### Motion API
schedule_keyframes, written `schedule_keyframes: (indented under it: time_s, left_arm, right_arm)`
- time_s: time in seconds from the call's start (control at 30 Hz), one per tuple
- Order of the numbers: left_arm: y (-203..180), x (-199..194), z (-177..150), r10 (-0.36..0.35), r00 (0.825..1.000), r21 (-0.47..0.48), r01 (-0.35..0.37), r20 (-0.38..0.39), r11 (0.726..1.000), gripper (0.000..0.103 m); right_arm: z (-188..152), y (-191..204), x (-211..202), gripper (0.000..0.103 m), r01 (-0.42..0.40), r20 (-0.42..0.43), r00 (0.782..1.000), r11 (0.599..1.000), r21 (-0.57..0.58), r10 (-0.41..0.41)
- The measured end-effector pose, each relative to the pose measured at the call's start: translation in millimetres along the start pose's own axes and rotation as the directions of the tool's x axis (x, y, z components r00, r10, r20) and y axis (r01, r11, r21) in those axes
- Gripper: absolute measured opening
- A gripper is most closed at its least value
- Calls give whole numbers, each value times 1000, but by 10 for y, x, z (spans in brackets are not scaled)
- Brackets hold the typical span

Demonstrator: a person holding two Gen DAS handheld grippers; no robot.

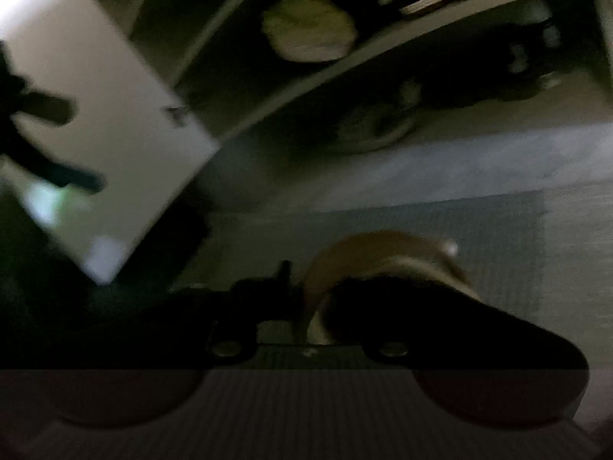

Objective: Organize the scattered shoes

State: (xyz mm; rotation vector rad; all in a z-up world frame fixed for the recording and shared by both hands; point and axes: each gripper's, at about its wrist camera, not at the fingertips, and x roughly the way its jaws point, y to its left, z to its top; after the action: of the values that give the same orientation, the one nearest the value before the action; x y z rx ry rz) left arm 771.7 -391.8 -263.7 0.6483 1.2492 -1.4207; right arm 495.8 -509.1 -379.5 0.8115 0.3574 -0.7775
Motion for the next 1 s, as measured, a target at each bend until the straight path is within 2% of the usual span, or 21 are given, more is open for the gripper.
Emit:
schedule_keyframes:
  time_s: [0.03,0.07,0.13,0.23,0.33,0.43,0.47,0.5,0.53,0.57,0.6,0.63,0.7,0.73,0.77,0.8,0.87,0.93,1.0]
  left_arm:
    - [1,-5,-16,-3,1000,2,3,0,1000,98]
    - [0,-11,-28,-5,1000,4,5,-1,1000,98]
    - [1,-21,-52,-8,1000,9,8,-2,1000,98]
    - [28,-16,-75,1,1000,17,-1,-5,1000,98]
    - [85,0,-62,24,1000,12,-24,-5,1000,98]
    - [109,-11,-23,22,1000,5,-22,3,1000,98]
    - [116,-16,-9,20,1000,3,-20,7,1000,98]
    - [118,-21,5,17,1000,2,-17,10,1000,98]
    - [111,-25,16,12,1000,5,-12,13,1000,98]
    - [98,-27,22,8,1000,10,-9,16,1000,98]
    - [81,-25,20,7,1000,16,-7,18,1000,98]
    - [71,-12,20,5,1000,21,-6,18,1000,98]
    - [47,42,11,14,1000,36,-14,11,999,98]
    - [36,68,5,18,1000,45,-18,7,999,98]
    - [26,80,-3,19,1000,55,-20,5,998,98]
    - [17,92,-11,21,1000,65,-21,4,998,98]
    - [8,116,-28,23,1000,80,-23,-1,997,98]
    - [52,134,-52,24,1000,71,-24,-9,997,98]
    - [122,162,-82,36,999,48,-35,-27,998,98]
  right_arm:
    - [-31,12,5,86,28,-13,1000,1000,-4,-28]
    - [-99,22,3,90,63,-43,997,998,-8,-64]
    - [-234,50,-66,91,116,-52,992,993,-36,-118]
    - [-390,106,-348,91,155,6,988,986,-63,-155]
    - [-570,-2,-789,91,225,90,969,973,45,-228]
    - [-794,-126,-1351,91,341,158,913,916,209,-376]
    - [-865,-149,-1570,91,404,177,874,879,254,-453]
    - [-951,-167,-1804,91,477,190,821,830,288,-538]
    - [-996,-181,-1933,91,531,193,780,793,300,-595]
    - [-1015,-253,-2058,91,606,188,714,730,315,-674]
    - [-1031,-357,-2201,91,689,178,624,643,334,-761]
    - [-1028,-501,-2312,91,728,173,562,583,362,-809]
    - [-997,-886,-2427,90,757,198,494,531,382,-847]
    - [-985,-1069,-2454,90,775,203,474,515,366,-857]
    - [-940,-1330,-2446,83,803,185,459,495,332,-869]
    - [-873,-1629,-2434,74,818,157,465,491,301,-871]
    - [-752,-1979,-2445,73,809,150,507,529,256,-849]
    - [-658,-2098,-2443,73,802,176,531,559,211,-829]
    - [-552,-2160,-2431,73,771,218,571,608,187,-791]
